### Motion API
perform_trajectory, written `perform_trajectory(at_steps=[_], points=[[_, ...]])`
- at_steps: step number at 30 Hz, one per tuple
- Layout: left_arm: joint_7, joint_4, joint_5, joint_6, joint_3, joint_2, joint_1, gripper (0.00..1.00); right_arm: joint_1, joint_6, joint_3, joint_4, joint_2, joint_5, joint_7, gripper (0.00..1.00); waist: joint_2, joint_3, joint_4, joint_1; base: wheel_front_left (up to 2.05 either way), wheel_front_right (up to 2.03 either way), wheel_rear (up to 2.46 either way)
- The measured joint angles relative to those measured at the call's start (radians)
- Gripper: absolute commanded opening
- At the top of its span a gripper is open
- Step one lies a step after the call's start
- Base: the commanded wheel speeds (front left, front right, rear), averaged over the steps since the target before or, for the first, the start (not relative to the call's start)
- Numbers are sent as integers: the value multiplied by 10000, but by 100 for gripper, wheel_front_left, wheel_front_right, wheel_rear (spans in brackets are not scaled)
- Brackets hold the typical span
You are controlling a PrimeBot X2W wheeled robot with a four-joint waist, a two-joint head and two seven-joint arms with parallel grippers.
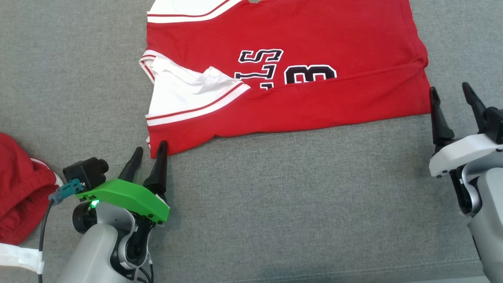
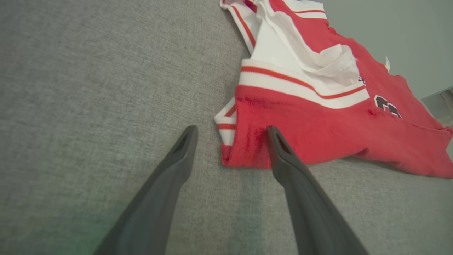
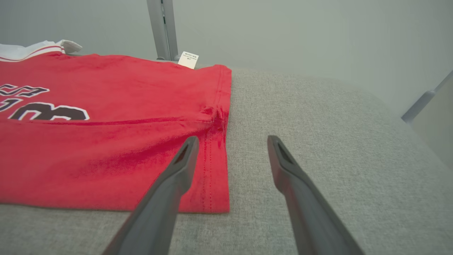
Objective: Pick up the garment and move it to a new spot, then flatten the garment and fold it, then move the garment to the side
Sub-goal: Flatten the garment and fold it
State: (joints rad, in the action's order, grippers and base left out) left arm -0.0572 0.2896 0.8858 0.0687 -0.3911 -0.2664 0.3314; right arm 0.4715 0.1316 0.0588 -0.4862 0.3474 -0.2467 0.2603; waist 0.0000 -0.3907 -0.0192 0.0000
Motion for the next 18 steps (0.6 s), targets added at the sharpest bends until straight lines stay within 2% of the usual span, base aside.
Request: perform_trajectory(at_steps=[4, 5, 6, 7, 11, 16, 18], points=[[420, -192, 324, 96, -25, 40, -94, 100, -105, 0, 257, -203, -132, -194, 0, 100, 0, -14, 33, 0, 0, 0, 0], [462, -230, 324, 107, -33, 38, -93, 86, -105, -2, 393, -318, -138, -318, 0, 100, 0, -28, 42, 0, 0, 0, 0], [483, -259, 328, 109, -46, 35, -93, 40, -102, -2, 577, -449, -130, -483, 2, 100, 0, -44, 49, 0, 0, 0, 0], [564, -297, 339, 104, -71, 21, -93, 0, -93, 0, 744, -573, -136, -652, 2, 100, 0, -59, 58, 0, 0, 0, 0], [660, -407, 376, 46, -151, -2, -140, 0, 189, -2, 1290, -995, -69, -1459, 4, 100, 0, -89, 80, 0, 0, 0, 0], [558, -500, 374, 2, -173, -17, -243, 0, 509, -2, 1732, -1383, -144, -3411, -332, 100, 0, -91, 10, 0, 0, 0, 0], [506, -514, 349, -36, -198, -38, -242, 0, 630, 0, 1894, -1507, 63, -3793, -387, 100, 0, -111, -45, 0, 0, 0, 0]])
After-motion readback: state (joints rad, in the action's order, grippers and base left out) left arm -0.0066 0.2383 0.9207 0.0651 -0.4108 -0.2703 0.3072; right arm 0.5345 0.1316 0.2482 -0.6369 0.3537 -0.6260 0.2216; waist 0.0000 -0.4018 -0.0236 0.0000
